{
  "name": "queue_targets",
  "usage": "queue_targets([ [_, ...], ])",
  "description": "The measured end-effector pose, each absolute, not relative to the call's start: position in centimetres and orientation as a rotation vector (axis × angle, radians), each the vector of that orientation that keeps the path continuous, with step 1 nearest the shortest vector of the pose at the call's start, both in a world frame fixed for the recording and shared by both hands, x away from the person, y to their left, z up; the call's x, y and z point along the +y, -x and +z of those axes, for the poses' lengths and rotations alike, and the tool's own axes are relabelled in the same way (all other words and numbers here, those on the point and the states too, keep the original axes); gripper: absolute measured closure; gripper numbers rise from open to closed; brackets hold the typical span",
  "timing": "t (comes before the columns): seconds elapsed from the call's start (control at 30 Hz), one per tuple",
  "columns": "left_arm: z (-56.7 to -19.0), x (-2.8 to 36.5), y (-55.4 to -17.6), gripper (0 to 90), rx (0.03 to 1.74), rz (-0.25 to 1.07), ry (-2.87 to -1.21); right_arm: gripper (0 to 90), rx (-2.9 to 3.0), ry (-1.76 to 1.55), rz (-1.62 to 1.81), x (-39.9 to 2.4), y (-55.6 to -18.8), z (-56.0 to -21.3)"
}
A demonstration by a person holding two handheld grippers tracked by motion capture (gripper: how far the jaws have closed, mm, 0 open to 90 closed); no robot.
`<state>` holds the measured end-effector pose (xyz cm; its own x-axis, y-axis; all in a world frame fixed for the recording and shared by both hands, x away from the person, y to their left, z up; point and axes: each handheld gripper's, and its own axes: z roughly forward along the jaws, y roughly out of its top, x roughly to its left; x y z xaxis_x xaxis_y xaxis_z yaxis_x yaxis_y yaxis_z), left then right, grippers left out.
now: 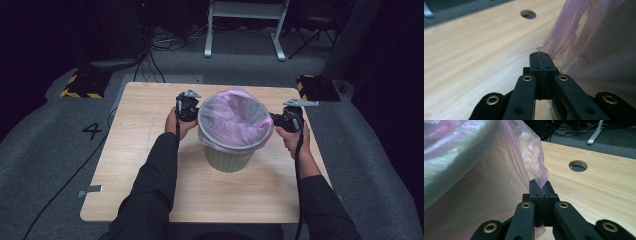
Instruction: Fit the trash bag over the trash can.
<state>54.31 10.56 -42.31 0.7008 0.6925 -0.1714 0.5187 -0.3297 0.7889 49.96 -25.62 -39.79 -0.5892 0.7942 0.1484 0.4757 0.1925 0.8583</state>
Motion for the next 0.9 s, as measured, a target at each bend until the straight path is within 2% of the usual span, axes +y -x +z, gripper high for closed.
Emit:
queue_targets([
  [0.23, -43.4, 11.4, -53.9, 90.0, 0.938, 0.211, -2.042, 89.8, 2.17, -1.259, 1.371, -26.1, -50.5, -39.9],
  [0.47, -44.0, 13.3, -52.9, 88.1, 0.945, 0.226, -1.976, 89.8, 2.224, -1.267, 1.354, -26.2, -50.4, -40.5],
  [0.5, -44.0, 13.4, -52.6, 80.0, 0.947, 0.235, -1.964, 89.4, 2.23, -1.267, 1.356, -26.3, -50.2, -40.5],
  [0.6, -43.6, 14.3, -51.5, 72.3, 0.903, 0.287, -1.944, 83.3, 2.235, -1.224, 1.355, -26.8, -49.7, -40.4],
  [0.67, -43.0, 15.0, -50.5, 57.5, 0.896, 0.321, -1.926, 70.5, 2.223, -1.193, 1.338, -27.2, -49.2, -40.2],
  [0.77, -42.2, 15.8, -49.1, 39.9, 0.856, 0.368, -1.904, 57.1, 2.213, -1.116, 1.347, -28.2, -48.1, -39.6],
  [0.83, -41.6, 16.1, -47.9, 33.8, 0.813, 0.417, -1.926, 47.7, 2.207, -1.091, 1.337, -28.7, -47.6, -39.1],
  [0.9, -41.2, 16.3, -46.9, 27.8, 0.777, 0.43, -1.929, 41.8, 2.2, -1.046, 1.328, -29.2, -46.9, -38.5],
])
